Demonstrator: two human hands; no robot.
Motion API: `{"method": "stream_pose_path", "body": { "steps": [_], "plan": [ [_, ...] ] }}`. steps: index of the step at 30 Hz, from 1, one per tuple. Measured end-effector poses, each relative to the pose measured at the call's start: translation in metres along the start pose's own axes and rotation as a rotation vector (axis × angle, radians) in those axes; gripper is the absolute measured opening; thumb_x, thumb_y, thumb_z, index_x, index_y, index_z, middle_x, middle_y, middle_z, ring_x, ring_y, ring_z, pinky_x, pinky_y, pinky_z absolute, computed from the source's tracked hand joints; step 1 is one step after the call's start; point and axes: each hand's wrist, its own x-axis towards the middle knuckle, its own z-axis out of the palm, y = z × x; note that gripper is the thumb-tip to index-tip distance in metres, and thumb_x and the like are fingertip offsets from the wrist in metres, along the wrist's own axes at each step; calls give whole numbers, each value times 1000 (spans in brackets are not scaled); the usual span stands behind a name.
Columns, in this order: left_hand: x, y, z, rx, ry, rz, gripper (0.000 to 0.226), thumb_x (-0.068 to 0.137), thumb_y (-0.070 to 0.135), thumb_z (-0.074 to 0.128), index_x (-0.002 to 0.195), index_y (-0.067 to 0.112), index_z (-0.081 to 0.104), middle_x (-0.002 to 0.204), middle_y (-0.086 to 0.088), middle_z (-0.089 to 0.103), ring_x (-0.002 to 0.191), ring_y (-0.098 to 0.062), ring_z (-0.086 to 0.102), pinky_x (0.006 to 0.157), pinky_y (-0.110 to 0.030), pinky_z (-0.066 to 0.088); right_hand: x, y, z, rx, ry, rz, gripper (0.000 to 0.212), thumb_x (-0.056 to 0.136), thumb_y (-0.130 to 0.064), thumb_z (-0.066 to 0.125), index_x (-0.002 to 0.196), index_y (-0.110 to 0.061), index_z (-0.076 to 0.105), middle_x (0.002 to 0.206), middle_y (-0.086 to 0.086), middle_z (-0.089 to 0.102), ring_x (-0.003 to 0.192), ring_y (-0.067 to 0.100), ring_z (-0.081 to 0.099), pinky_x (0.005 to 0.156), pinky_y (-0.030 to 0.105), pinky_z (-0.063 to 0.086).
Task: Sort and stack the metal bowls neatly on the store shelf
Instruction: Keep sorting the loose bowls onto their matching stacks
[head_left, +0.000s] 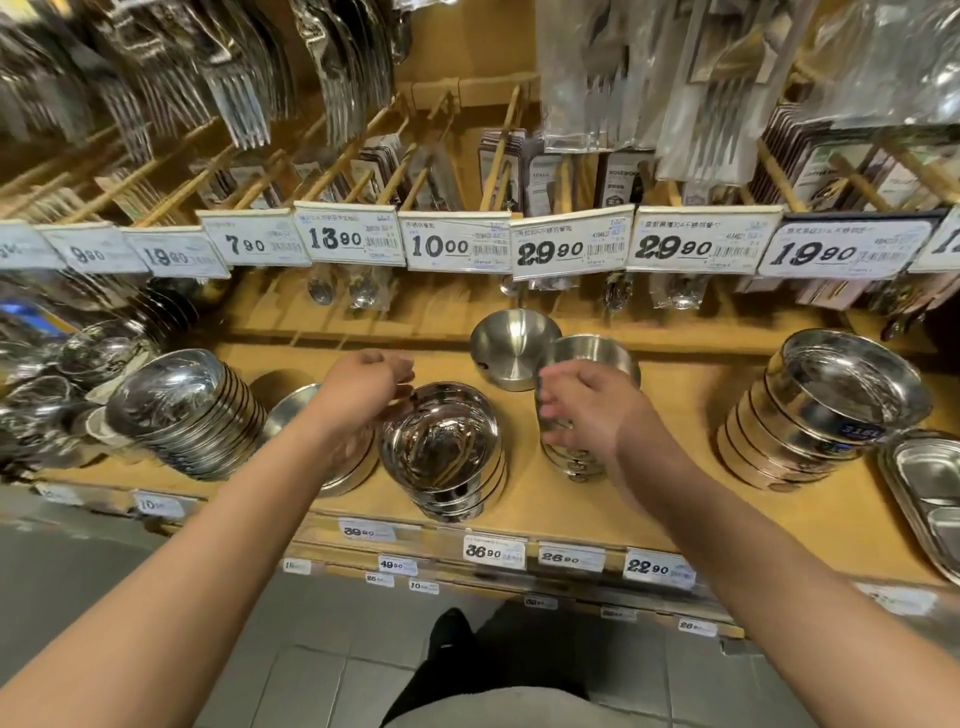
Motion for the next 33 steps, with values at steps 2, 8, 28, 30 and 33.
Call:
{"method": "stream_pose_path", "body": {
  "steps": [2, 8, 28, 30, 33],
  "plan": [
    [4, -4, -6, -19, -3, 0, 9, 101, 14, 57, 103, 8, 64, 100, -9, 65, 87, -20, 63, 71, -29, 57, -2, 10, 13, -7, -31, 21, 10, 100, -25, 58, 102, -30, 66, 101, 0, 68, 88, 13, 69, 76, 28, 63],
    [32, -12, -24, -38, -29, -23, 6, 100, 14, 61, 100, 9, 64, 98, -10, 65, 89, -23, 63, 77, -32, 58, 2, 22, 35, 14, 30, 106, 17, 101, -29, 59, 115, -23, 67, 111, 1, 67, 94, 14, 68, 73, 27, 61],
    [204, -36, 55, 319, -364, -38, 16, 97, 23, 65, 95, 8, 65, 76, -8, 65, 63, -19, 60, 66, -32, 60, -40, 50, 88, 296, 572, 83, 15, 100, -22, 61, 105, -16, 74, 106, 6, 74, 85, 9, 70, 66, 22, 57],
    [218, -40, 65, 313, -371, -45, 23, 96, 29, 67, 99, 6, 67, 83, -8, 67, 71, -21, 62, 86, -41, 62, -47, 56, 91, 324, 615, 88, 15, 99, -19, 60, 102, -17, 75, 96, 1, 74, 79, 6, 69, 65, 21, 58],
    [232, -42, 74, 258, -460, -128, 34, 97, 28, 67, 123, 7, 62, 112, -10, 67, 80, -19, 64, 96, -37, 57, -54, 65, 94, 343, 655, 111, 18, 99, -14, 58, 104, -19, 74, 91, 0, 75, 79, 7, 70, 67, 23, 61]
  ]
}}
